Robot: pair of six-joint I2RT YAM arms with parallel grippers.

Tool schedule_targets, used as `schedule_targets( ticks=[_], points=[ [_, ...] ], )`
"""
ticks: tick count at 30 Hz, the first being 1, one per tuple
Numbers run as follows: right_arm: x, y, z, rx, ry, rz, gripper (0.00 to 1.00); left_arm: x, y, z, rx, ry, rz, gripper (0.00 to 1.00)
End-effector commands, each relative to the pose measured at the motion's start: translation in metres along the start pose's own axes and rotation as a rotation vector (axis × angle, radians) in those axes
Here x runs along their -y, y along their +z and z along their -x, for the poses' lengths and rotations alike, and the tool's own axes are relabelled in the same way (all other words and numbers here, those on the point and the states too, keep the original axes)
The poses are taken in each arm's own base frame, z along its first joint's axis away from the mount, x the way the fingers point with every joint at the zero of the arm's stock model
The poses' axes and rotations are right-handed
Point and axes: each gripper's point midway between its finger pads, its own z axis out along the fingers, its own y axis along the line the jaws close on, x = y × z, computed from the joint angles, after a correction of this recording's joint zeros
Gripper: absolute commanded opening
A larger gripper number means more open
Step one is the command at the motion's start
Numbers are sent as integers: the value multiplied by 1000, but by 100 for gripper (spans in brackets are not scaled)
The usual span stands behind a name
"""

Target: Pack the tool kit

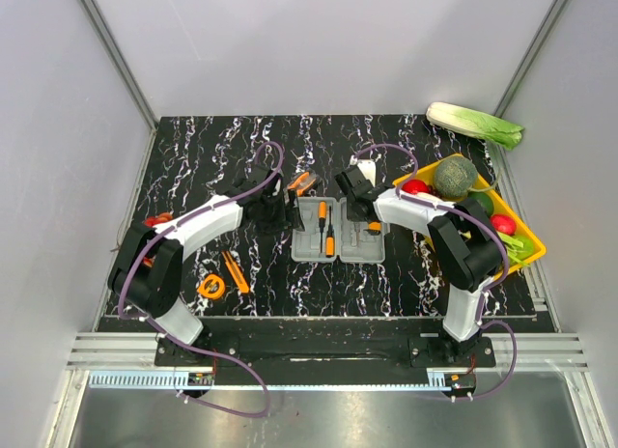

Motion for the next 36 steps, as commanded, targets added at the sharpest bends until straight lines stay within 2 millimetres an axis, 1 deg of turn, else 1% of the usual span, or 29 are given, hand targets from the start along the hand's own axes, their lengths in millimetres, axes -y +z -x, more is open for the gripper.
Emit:
schedule_targets(
  ticks=[1,5,7,10,12,13,15,18,21,22,24,27,30,32,34,36],
  points=[
    [4,-9,-5,-19,-2,-13,17,10,-3,16,34,4,-37,79],
    [4,-10,-10,-46,-3,-14,10,9,0,14,24,2,-32,79],
    [4,-10,-17,-76,-3,-13,7,8,2,14,20,0,-33,79],
    [5,-12,-24,-107,5,-15,4,9,4,13,13,-2,-38,78],
    [5,-17,-23,-108,15,-6,3,11,3,16,17,-5,-46,78],
    [5,-20,-21,-104,19,-2,3,12,3,16,16,-6,-47,78],
    [6,-26,-16,-89,29,-4,4,17,0,22,34,-5,-58,78],
    [4,-36,0,-53,53,5,9,27,-8,35,69,8,-81,77],
    [-2,-50,22,0,75,36,16,36,-16,51,115,24,-96,77],
    [-2,-54,26,7,75,39,18,41,-18,56,126,31,-106,77],
    [-3,-65,35,25,84,54,19,50,-20,63,135,42,-129,77],
    [-3,-78,31,10,95,89,19,70,-20,72,141,64,-202,75],
    [0,-90,15,-26,130,122,19,102,-16,77,145,124,-295,68],
    [1,-95,3,-53,154,150,19,122,-7,77,142,162,-330,61],
    [2,-96,-12,-79,172,168,19,140,2,78,144,196,-353,54],
    [3,-96,-24,-96,185,188,19,157,13,76,140,222,-380,50]
  ],
)
